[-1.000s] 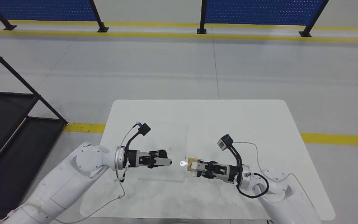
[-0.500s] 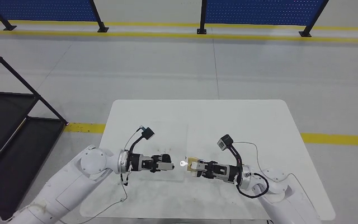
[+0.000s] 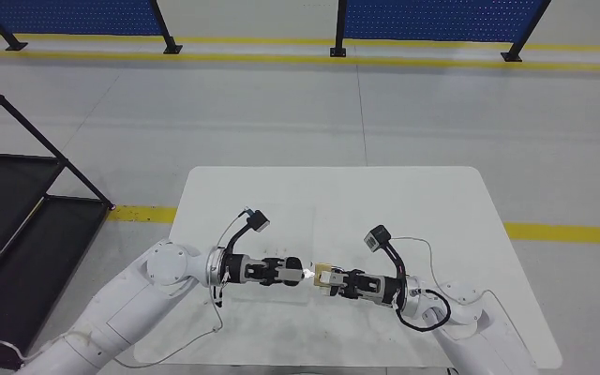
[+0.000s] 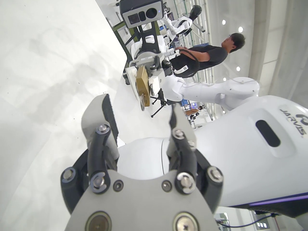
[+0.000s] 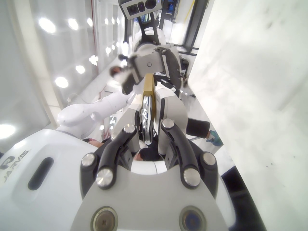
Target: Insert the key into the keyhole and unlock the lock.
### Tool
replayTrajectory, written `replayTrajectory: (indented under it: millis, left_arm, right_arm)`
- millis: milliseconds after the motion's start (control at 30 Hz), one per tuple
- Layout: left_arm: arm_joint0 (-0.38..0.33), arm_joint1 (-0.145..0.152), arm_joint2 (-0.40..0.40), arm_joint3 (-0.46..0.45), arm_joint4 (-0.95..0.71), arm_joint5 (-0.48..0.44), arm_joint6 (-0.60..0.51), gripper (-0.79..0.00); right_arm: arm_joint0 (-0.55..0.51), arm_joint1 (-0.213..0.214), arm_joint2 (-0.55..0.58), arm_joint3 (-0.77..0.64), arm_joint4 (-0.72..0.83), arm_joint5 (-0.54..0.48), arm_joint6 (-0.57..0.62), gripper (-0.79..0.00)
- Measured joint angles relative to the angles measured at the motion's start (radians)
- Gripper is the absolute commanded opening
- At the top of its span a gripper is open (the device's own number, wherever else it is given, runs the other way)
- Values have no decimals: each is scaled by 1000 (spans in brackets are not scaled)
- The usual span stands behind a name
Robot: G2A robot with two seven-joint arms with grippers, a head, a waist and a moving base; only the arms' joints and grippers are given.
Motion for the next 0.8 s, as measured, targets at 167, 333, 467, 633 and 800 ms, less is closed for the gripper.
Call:
replayTrajectory:
  millis: [167,333,467,633,800]
  left_arm:
    - [-7,-9,6,4,-31,1,-25,-603]
    - [-8,-15,6,13,-26,9,-25,-650]
    - [-8,-20,6,23,-30,12,-24,-668]
    - [-10,-27,7,33,-38,14,-22,-785]
    - [-16,-36,14,36,-39,31,-30,-785]
  right_arm:
    - [0,0,0,0,0,0,0,-785]
    - [0,0,0,0,0,0,0,-785]
    - [0,0,0,0,0,0,0,-785]
    - [0,0,0,0,0,0,0,-785]
    - [0,0,0,0,0,0,0,-785]
